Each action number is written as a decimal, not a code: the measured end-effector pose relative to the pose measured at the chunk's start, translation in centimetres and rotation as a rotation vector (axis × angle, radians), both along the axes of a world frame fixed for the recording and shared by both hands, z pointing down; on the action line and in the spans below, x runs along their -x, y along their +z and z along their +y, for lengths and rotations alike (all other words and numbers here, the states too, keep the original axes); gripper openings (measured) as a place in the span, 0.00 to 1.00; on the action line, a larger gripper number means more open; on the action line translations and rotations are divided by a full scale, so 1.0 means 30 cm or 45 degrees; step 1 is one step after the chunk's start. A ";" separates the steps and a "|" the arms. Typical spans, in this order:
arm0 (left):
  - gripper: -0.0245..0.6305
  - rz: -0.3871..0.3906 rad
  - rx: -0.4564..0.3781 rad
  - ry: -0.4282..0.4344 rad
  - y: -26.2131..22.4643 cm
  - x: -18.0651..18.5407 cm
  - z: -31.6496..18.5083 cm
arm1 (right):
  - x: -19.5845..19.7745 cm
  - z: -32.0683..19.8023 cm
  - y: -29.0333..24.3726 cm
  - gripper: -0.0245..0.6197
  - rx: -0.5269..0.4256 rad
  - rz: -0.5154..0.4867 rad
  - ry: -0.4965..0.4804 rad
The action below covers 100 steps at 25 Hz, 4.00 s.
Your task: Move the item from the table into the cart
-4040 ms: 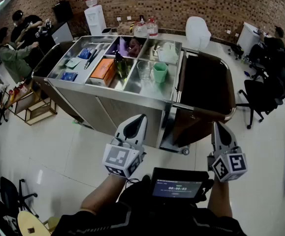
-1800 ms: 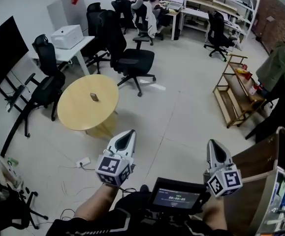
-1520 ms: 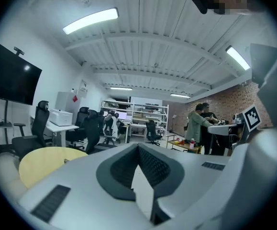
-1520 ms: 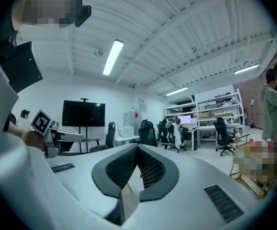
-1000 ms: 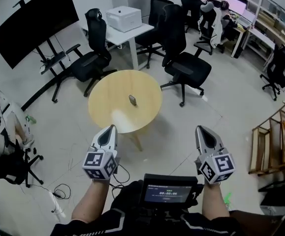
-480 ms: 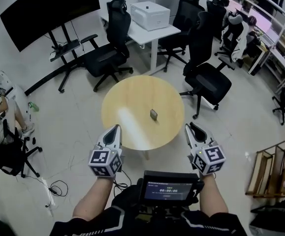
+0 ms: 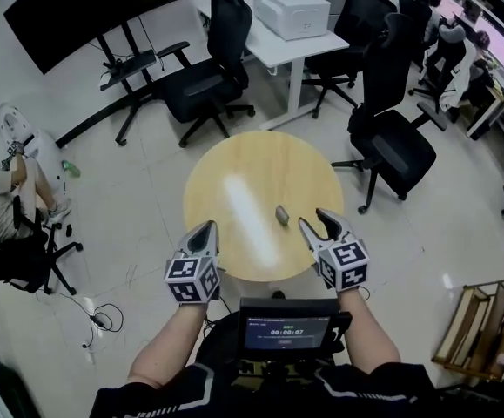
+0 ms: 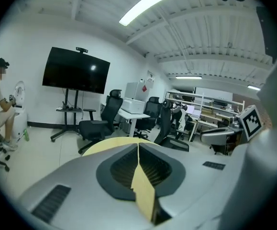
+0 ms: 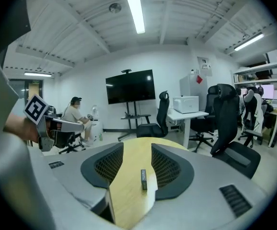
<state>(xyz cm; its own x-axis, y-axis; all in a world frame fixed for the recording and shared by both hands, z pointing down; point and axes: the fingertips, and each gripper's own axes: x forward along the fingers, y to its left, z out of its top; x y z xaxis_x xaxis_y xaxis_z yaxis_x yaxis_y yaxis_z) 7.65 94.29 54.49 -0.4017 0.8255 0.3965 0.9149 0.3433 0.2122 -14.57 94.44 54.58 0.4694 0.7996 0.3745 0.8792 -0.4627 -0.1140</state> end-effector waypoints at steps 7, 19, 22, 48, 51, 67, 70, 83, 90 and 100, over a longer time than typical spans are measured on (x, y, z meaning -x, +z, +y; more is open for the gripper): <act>0.08 0.002 -0.039 0.008 0.135 0.002 0.225 | -0.070 0.241 0.222 0.32 -0.171 -0.061 -0.097; 0.12 0.068 -0.301 0.108 0.545 -0.014 0.395 | -0.201 0.442 0.689 0.43 -0.491 -0.295 -0.120; 0.12 0.086 -0.371 0.096 0.625 0.004 0.394 | -0.181 0.459 0.780 0.43 -0.544 -0.304 -0.089; 0.04 0.115 -0.320 0.158 0.603 0.007 0.404 | -0.218 0.502 0.773 0.16 -0.485 -0.238 -0.031; 0.04 0.087 -0.214 0.218 0.458 0.019 0.404 | -0.226 0.483 0.618 0.16 -0.418 -0.139 0.033; 0.04 -0.062 0.181 0.490 -0.162 0.134 0.353 | -0.043 0.215 -0.178 0.16 0.083 0.049 0.275; 0.04 -0.114 0.197 0.627 -0.226 0.295 0.260 | 0.054 0.117 -0.237 0.16 0.135 0.055 0.347; 0.04 -0.259 0.193 1.178 -0.391 1.334 -0.496 | 0.943 -0.822 -0.516 0.16 0.294 -0.002 0.841; 0.04 -0.330 0.222 1.637 -0.430 1.685 -0.928 | 1.176 -1.320 -0.536 0.16 0.313 -0.066 1.256; 0.04 -0.458 0.158 2.253 -0.501 1.911 -1.625 | 1.227 -2.139 -0.618 0.16 0.328 -0.198 1.904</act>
<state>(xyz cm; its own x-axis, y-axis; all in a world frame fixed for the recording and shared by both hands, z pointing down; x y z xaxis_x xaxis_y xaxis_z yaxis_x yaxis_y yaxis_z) -49.67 45.53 39.47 -0.7868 -0.6123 0.0772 -0.5902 0.7831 0.1957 -51.38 30.27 36.03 -0.8333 0.5391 0.1227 0.5390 0.8415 -0.0370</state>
